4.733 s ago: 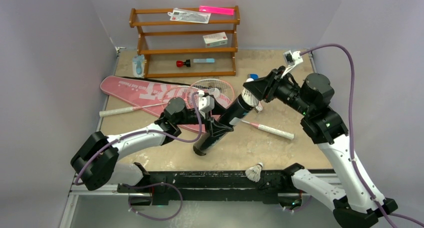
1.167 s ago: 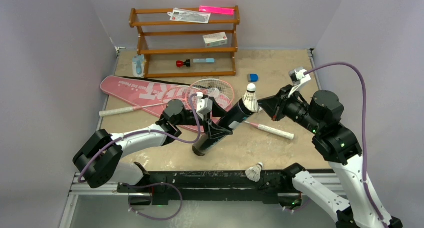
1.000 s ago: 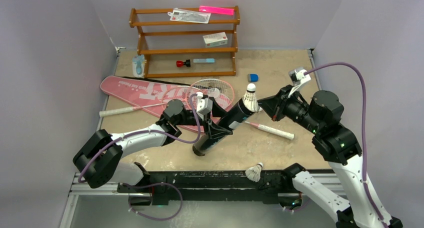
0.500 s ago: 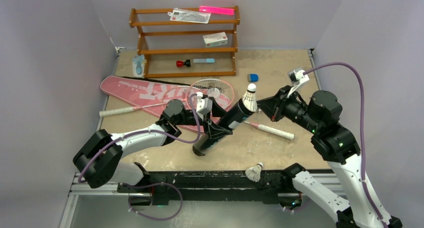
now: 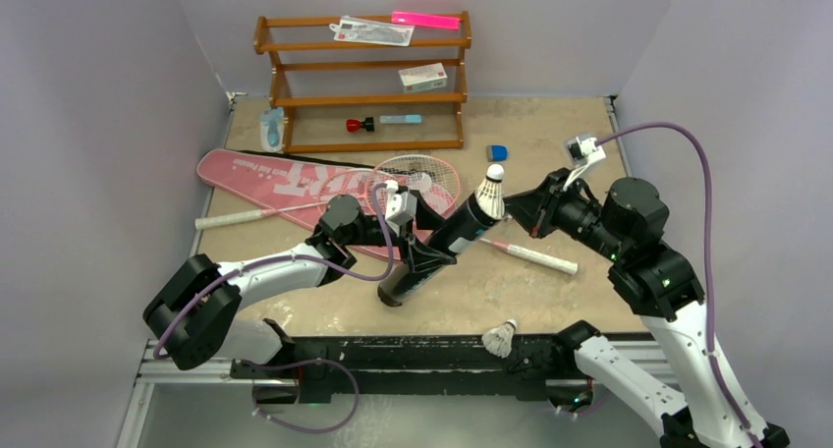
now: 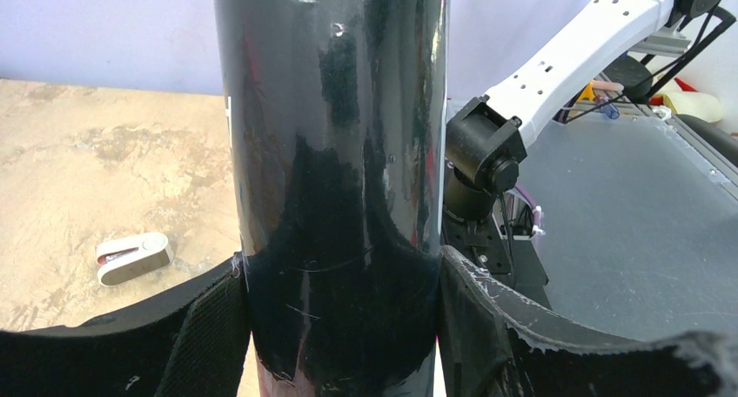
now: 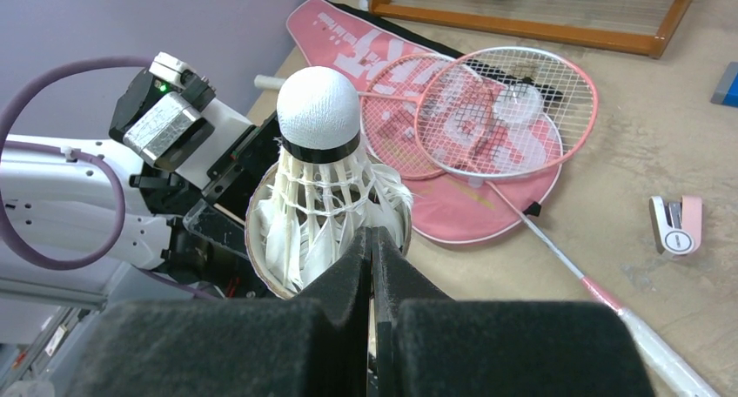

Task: Pack up the badminton gear
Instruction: Place the shuttlecock at the shuttle tube.

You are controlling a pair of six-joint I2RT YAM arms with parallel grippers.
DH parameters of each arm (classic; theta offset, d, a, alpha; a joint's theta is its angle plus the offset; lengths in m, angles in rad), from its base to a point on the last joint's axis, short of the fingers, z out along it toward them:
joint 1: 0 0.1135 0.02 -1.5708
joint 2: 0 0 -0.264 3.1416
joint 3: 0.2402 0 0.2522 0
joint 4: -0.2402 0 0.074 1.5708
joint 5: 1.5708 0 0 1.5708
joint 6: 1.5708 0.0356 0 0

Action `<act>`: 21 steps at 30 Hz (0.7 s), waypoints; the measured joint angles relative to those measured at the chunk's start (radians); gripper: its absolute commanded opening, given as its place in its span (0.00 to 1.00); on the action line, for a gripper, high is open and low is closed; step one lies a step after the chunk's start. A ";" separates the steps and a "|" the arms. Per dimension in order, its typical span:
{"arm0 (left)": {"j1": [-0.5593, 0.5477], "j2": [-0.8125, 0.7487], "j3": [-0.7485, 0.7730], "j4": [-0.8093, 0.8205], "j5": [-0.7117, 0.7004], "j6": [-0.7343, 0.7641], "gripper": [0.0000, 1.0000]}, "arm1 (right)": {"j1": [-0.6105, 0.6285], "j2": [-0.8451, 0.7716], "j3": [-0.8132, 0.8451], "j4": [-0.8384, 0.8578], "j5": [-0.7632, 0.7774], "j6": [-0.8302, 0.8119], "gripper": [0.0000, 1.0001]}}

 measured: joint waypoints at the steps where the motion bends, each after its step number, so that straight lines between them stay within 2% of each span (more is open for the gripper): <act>1: 0.000 0.000 0.000 0.000 0.000 0.000 0.50 | 0.000 0.000 0.003 -0.004 0.000 0.000 0.00; 9: 0.000 0.000 0.000 0.001 0.006 0.000 0.50 | 0.000 -0.018 0.053 -0.077 0.034 -0.020 0.08; 17: 0.000 0.000 0.000 0.001 0.005 -0.002 0.50 | 0.001 -0.024 0.077 -0.113 0.066 -0.037 0.09; 21: 0.000 0.000 0.000 0.001 0.005 -0.002 0.50 | 0.001 -0.019 0.077 -0.116 0.070 -0.045 0.16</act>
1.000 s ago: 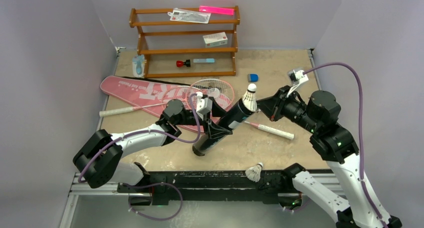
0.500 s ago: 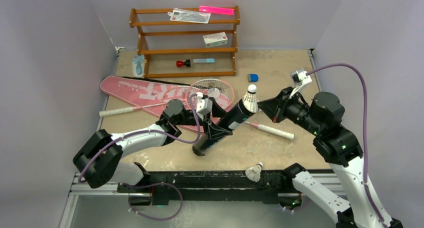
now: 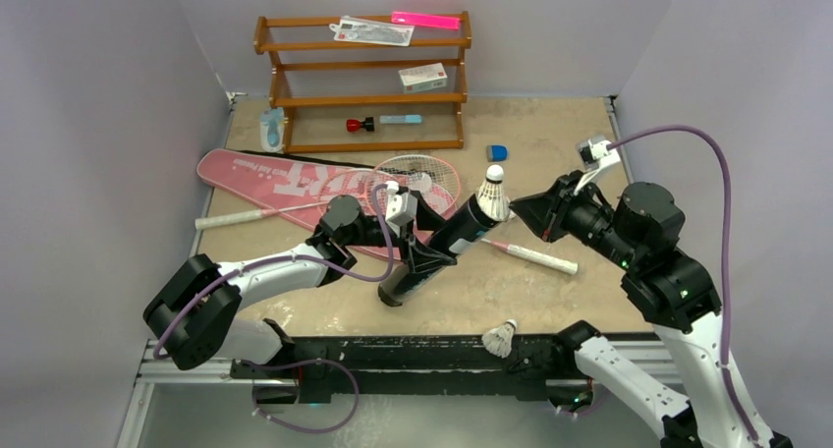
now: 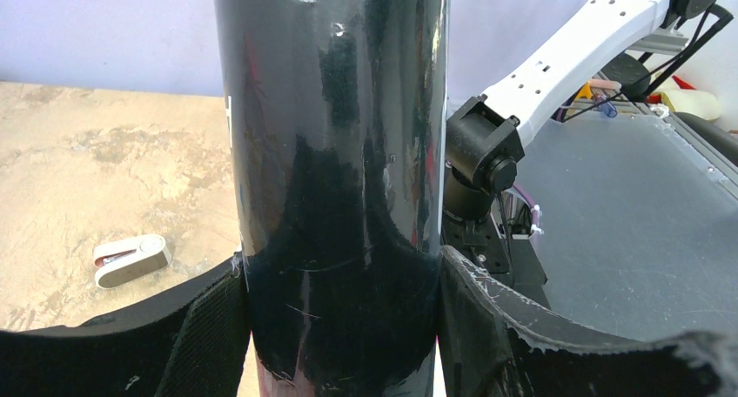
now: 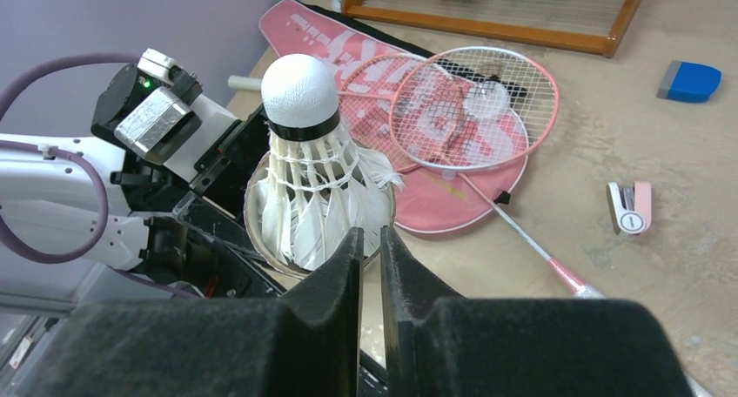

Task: Pack up the badminton gear
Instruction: Place the shuttlecock at the shuttle tube.

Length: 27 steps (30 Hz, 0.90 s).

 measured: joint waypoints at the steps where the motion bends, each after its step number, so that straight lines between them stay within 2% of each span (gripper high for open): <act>1: 0.000 0.000 0.000 0.000 0.000 0.000 0.50 | 0.000 0.002 0.003 -0.002 0.000 -0.002 0.17; 7: 0.000 0.000 0.000 0.000 0.000 0.000 0.50 | 0.000 0.043 0.082 -0.014 0.006 -0.032 0.31; 12: 0.000 0.000 0.000 0.000 0.000 0.000 0.50 | 0.001 0.061 0.142 0.001 0.009 -0.052 0.57; 14: 0.000 0.000 0.000 0.000 0.000 0.000 0.50 | 0.001 0.071 0.160 0.019 0.008 -0.059 0.62; 16: 0.000 0.000 0.000 0.000 0.001 0.000 0.50 | 0.001 0.091 0.180 0.036 0.005 -0.066 0.62; 18: 0.000 0.000 0.000 0.000 0.001 0.000 0.50 | 0.001 0.121 0.203 0.051 -0.007 -0.069 0.57; 27: 0.000 0.001 0.000 0.000 0.001 0.000 0.50 | 0.001 0.246 0.245 0.099 -0.010 -0.068 0.53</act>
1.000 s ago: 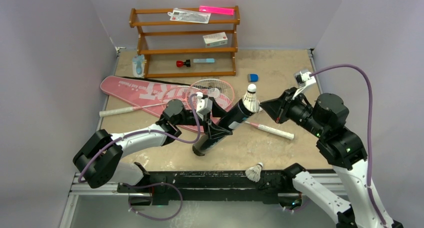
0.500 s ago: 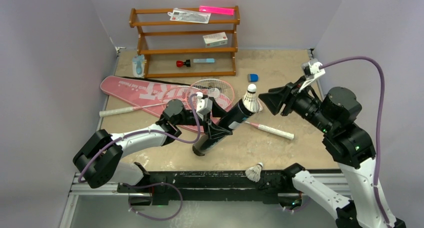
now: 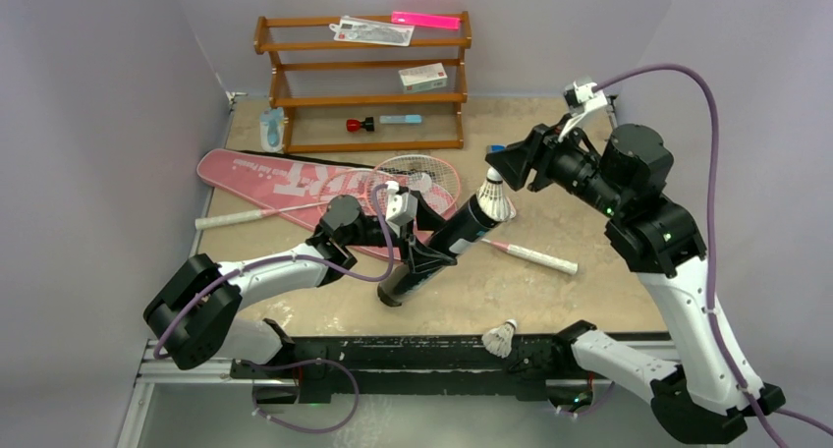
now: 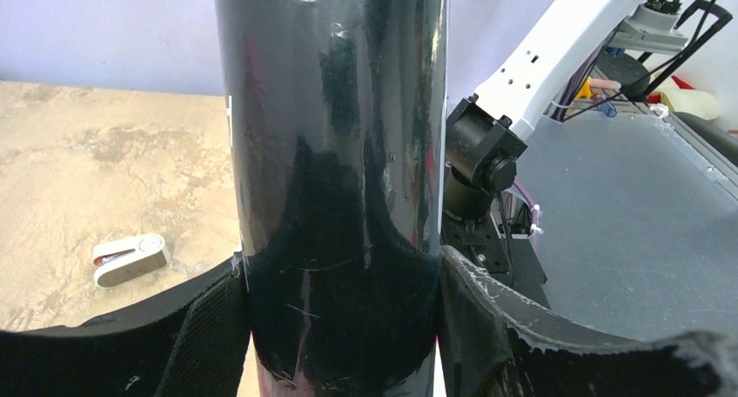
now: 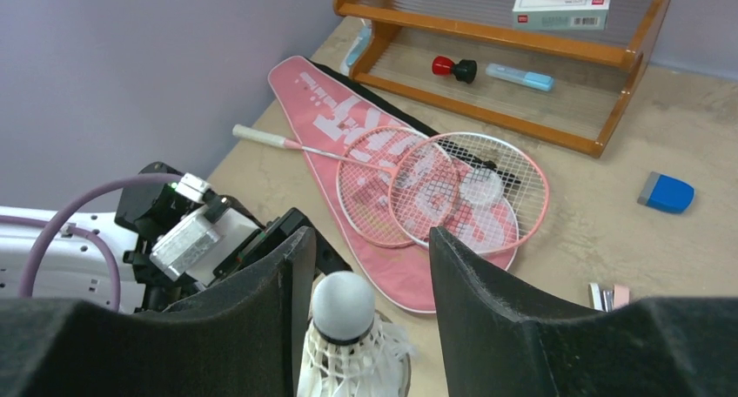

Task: Pack up the badminton gear
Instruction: Place the shuttlecock at the shuttle tube.

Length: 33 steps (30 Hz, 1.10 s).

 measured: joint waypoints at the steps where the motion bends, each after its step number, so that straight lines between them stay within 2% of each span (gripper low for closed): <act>1: 0.000 0.001 0.000 0.000 0.000 0.000 0.50 | 0.000 0.008 0.000 0.003 -0.001 0.001 0.53; 5: 0.000 0.001 0.000 0.000 0.000 -0.001 0.50 | 0.000 0.025 0.001 0.014 -0.008 0.003 0.48; 11: 0.000 0.002 0.000 0.000 0.001 -0.003 0.50 | 0.000 0.020 0.001 0.020 -0.027 0.006 0.34; 14: 0.000 0.002 0.000 0.000 0.001 -0.003 0.50 | 0.000 0.014 0.001 0.020 -0.029 0.006 0.30; 33: 0.000 0.002 0.000 -0.001 0.002 -0.004 0.50 | 0.000 0.001 0.001 -0.050 -0.055 -0.011 0.27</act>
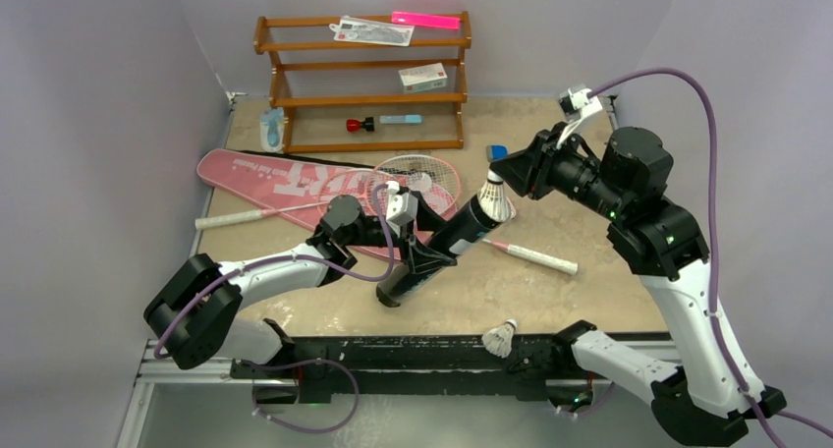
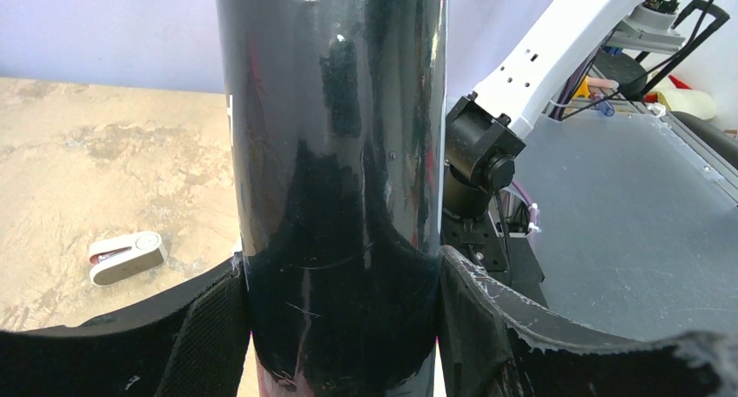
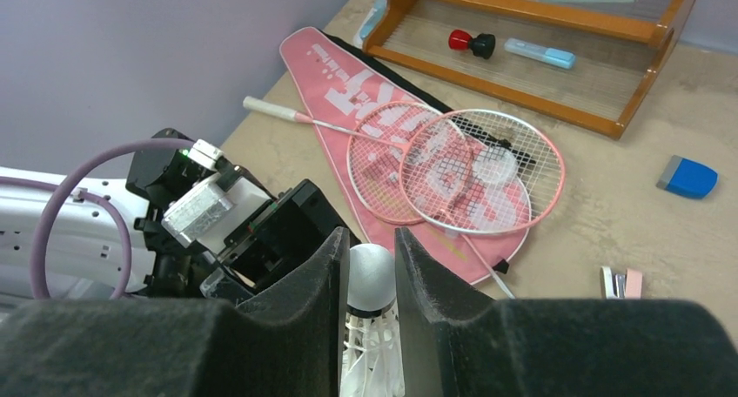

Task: Pack up the badminton gear
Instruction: Place the shuttlecock at the shuttle tube.

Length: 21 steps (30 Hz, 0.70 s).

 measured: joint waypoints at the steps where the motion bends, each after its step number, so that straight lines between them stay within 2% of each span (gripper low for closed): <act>1: 0.000 0.000 0.000 -0.001 0.001 0.000 0.50 | 0.000 0.000 0.000 -0.002 0.000 -0.002 0.26; 21: 0.000 0.001 0.000 0.000 -0.003 -0.018 0.50 | 0.000 -0.124 -0.128 -0.027 -0.007 -0.005 0.21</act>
